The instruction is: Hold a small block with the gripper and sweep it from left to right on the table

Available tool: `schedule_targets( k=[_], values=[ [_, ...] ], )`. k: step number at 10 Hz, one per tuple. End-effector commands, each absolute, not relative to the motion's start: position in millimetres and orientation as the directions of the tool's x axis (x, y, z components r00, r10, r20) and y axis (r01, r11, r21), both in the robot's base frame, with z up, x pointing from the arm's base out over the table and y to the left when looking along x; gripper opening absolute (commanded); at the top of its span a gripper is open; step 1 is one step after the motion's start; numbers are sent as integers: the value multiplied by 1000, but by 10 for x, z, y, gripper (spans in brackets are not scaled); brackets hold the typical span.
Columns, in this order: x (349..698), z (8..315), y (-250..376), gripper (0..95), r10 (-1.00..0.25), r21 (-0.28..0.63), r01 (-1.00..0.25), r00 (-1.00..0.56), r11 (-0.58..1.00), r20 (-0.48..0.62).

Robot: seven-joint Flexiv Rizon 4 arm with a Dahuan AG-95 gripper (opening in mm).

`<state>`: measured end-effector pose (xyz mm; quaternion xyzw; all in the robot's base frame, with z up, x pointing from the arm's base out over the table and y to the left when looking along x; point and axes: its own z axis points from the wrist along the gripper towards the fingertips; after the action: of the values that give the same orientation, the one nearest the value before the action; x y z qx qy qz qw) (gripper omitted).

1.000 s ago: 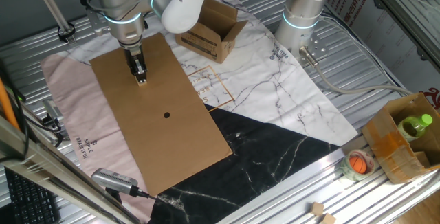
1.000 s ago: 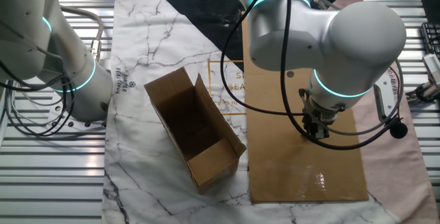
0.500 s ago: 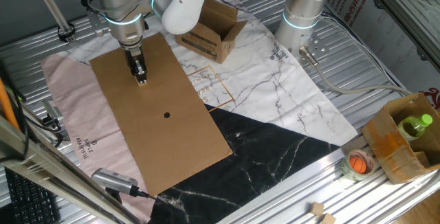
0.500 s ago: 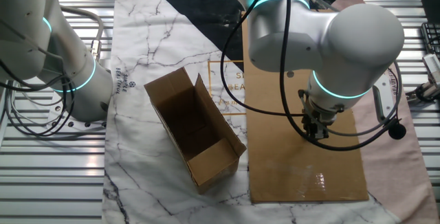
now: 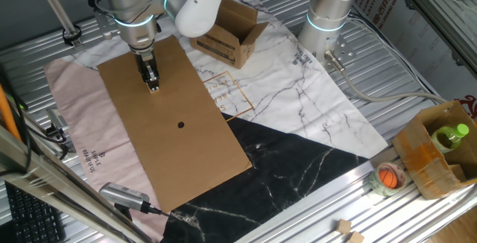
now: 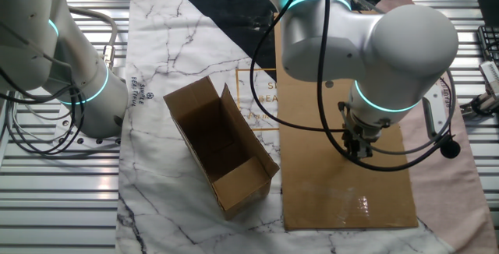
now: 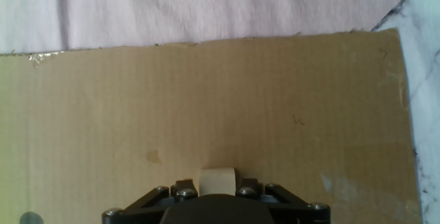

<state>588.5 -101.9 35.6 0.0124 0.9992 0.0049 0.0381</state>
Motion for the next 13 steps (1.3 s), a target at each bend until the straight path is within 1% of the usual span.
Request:
schedule_targets(
  k=[1,3,4,13],
  values=[
    [5886,346,-1018,190,25,11,24,-997,1000,-75],
    [5886,346,-1018,190,30,14,29,-997,999,-74],
    [5886,346,-1018,0,37,16,36,-997,999,-73],
    [5885,348,-1019,0,33,9,32,-997,999,-74]
  ],
)
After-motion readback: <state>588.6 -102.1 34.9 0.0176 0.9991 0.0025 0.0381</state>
